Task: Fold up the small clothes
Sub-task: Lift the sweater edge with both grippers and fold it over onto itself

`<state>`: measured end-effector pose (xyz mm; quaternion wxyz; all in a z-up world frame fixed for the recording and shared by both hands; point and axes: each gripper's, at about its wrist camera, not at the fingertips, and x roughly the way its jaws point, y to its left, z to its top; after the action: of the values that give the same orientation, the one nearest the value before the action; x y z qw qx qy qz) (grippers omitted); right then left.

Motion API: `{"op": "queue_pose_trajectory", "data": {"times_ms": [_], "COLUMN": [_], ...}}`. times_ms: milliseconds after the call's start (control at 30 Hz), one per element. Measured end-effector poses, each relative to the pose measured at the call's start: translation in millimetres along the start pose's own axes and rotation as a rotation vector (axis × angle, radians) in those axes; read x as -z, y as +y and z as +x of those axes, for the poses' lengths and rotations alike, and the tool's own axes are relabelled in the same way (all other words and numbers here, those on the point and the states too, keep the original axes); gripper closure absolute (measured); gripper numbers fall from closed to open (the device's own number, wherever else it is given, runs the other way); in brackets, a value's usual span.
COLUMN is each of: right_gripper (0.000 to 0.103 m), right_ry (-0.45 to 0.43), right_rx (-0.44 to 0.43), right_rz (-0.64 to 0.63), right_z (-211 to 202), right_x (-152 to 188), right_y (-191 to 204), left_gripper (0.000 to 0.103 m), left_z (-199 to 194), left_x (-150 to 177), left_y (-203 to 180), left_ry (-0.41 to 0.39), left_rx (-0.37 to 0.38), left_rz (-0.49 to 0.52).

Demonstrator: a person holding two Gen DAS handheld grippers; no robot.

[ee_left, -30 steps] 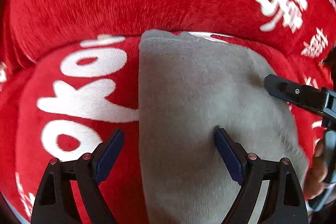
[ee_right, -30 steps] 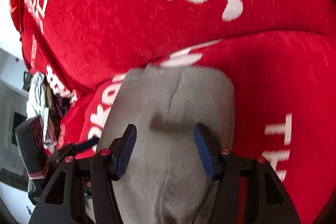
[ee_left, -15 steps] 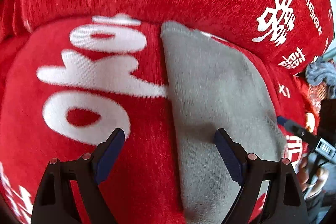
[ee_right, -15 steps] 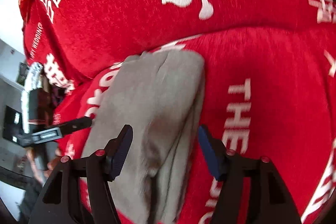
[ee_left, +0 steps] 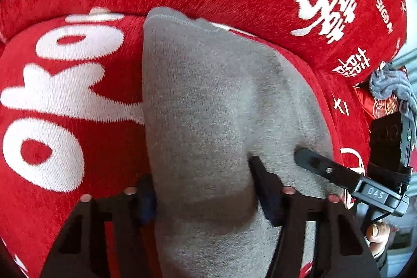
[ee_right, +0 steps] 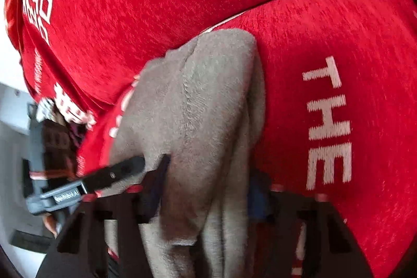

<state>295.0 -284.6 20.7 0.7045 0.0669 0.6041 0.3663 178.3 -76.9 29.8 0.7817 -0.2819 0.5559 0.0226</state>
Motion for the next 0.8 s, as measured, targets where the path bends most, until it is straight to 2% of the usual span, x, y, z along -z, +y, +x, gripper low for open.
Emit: {"op": "queue_pose_trajectory", "data": {"times_ms": [200, 433, 800], "right_gripper": [0.066, 0.068, 0.068], "right_ry": [-0.036, -0.071, -0.101], "right_rx": [0.120, 0.126, 0.134], "right_rz": [-0.129, -0.175, -0.231], "right_z": [-4, -18, -35], "right_x": [2, 8, 25], "right_y": [33, 58, 88], "left_gripper": [0.053, 0.054, 0.054], "left_z": [-6, -23, -56], "left_x": [2, 10, 24], "left_y": [-15, -21, -21], "left_ry": [-0.043, -0.066, -0.114], "left_rx": [-0.082, -0.127, -0.157], "left_rz": [0.074, 0.132, 0.150]}}
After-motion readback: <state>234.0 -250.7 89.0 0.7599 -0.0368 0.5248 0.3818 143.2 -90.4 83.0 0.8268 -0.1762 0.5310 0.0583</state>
